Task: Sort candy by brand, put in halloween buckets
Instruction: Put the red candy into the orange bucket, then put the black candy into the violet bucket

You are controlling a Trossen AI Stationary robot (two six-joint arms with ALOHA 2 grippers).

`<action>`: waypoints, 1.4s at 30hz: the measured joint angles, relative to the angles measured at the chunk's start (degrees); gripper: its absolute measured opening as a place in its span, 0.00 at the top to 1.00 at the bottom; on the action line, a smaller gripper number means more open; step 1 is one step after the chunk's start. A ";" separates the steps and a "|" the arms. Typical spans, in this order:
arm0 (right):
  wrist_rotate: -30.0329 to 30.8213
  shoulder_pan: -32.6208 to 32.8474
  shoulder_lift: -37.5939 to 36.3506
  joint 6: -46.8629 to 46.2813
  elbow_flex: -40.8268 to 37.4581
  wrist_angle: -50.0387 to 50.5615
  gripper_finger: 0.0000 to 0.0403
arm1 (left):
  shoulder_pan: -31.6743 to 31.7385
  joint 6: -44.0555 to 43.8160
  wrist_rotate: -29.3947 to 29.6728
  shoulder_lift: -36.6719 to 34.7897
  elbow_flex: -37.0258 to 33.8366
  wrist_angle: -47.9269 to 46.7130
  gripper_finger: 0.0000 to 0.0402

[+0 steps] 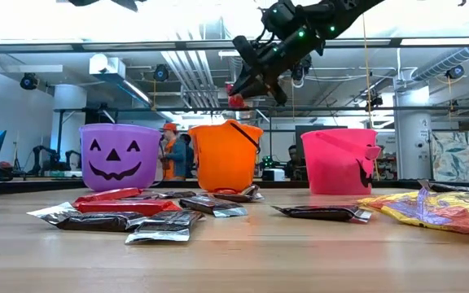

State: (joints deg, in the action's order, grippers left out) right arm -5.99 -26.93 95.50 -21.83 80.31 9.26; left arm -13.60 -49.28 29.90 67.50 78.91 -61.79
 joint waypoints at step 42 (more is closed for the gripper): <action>4.10 8.32 -32.55 -3.34 -12.47 28.21 0.50 | 1.54 70.35 -32.75 44.63 -1.31 25.76 0.93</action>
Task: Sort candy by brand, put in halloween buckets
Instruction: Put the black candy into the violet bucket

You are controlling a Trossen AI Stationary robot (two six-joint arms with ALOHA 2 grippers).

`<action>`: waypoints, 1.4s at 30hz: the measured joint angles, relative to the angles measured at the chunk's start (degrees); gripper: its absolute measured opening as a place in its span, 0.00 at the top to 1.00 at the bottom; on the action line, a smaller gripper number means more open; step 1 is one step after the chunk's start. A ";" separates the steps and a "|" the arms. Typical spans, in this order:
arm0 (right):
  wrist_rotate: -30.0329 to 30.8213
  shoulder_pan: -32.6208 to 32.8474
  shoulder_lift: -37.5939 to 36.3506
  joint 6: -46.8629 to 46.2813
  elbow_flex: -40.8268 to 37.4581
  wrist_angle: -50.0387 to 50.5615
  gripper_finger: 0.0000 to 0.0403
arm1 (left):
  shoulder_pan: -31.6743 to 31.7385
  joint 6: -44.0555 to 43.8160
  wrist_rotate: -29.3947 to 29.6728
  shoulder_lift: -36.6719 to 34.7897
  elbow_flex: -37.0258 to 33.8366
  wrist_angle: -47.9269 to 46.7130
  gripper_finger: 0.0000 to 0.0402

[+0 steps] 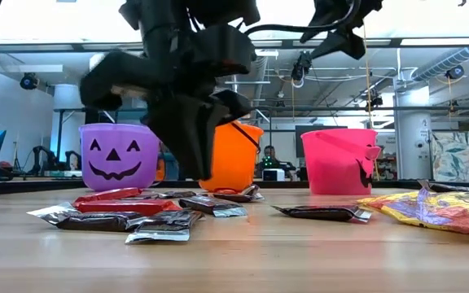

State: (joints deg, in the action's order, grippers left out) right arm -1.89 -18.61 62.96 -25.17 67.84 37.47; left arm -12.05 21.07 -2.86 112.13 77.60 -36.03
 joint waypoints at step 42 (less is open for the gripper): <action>0.80 0.74 0.59 -2.93 -2.52 -3.11 0.50 | 3.58 8.46 -6.44 0.14 -7.85 10.93 1.00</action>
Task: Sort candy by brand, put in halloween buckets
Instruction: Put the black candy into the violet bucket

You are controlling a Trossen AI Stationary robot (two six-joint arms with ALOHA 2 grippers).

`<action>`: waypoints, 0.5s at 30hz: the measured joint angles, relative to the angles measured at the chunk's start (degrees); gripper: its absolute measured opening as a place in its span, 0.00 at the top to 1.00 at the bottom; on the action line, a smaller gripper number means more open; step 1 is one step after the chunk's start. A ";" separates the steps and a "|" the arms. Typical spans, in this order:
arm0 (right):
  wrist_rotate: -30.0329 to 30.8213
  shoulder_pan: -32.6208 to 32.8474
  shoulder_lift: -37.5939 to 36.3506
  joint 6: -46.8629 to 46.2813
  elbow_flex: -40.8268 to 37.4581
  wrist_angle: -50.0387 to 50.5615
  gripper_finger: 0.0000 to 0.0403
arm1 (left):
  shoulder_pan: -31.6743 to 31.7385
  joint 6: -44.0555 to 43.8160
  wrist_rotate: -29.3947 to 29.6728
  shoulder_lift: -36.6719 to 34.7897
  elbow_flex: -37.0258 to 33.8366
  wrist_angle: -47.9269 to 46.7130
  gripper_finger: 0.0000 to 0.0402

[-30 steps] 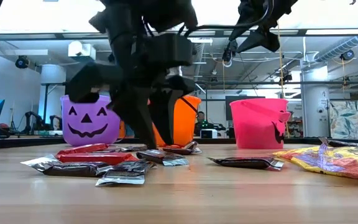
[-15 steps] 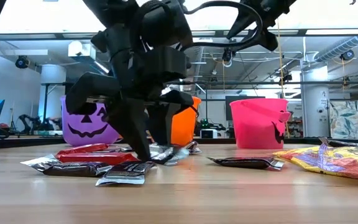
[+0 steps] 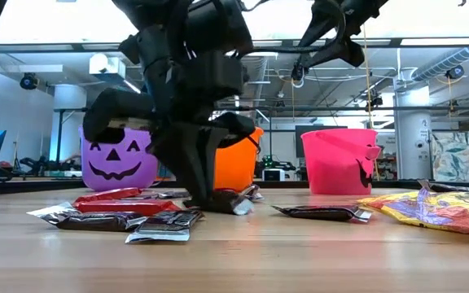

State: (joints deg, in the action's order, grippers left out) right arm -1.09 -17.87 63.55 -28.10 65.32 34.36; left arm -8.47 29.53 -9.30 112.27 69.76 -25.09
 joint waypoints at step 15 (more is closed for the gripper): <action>1.15 0.00 0.00 0.16 0.00 0.07 0.50 | 0.82 1.67 4.06 -3.31 4.79 -11.97 1.00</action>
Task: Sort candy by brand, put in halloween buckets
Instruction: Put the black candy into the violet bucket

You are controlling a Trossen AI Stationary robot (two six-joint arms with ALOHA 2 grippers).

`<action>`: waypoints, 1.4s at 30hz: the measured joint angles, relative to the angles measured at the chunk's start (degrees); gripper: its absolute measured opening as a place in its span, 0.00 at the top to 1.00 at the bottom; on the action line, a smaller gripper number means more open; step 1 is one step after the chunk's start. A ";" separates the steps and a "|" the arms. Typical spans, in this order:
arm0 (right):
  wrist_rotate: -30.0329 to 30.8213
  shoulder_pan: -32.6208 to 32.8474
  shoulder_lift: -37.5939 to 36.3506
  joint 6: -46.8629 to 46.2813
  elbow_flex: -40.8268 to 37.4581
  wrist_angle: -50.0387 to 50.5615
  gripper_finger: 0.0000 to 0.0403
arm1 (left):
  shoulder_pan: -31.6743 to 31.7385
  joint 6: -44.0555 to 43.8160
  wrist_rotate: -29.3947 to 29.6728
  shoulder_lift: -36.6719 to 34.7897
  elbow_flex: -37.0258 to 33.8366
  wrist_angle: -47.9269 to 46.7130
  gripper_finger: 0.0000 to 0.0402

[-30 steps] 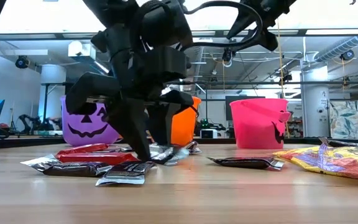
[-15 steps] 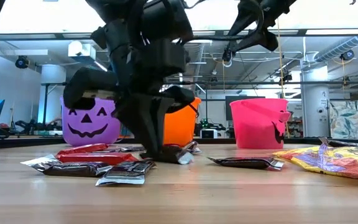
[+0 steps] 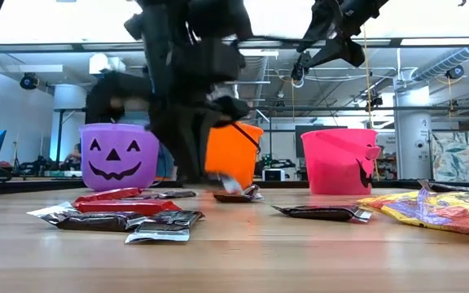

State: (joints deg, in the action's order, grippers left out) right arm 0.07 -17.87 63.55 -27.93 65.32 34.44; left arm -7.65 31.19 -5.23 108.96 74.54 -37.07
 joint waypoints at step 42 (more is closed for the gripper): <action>-0.51 0.00 0.28 -5.82 0.00 0.35 0.50 | 52.29 -30.57 15.06 -29.76 -0.48 -29.02 0.84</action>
State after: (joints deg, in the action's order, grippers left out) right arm -0.45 -17.87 63.83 -33.76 65.32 34.78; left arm 44.64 0.63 9.82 79.20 74.06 -66.08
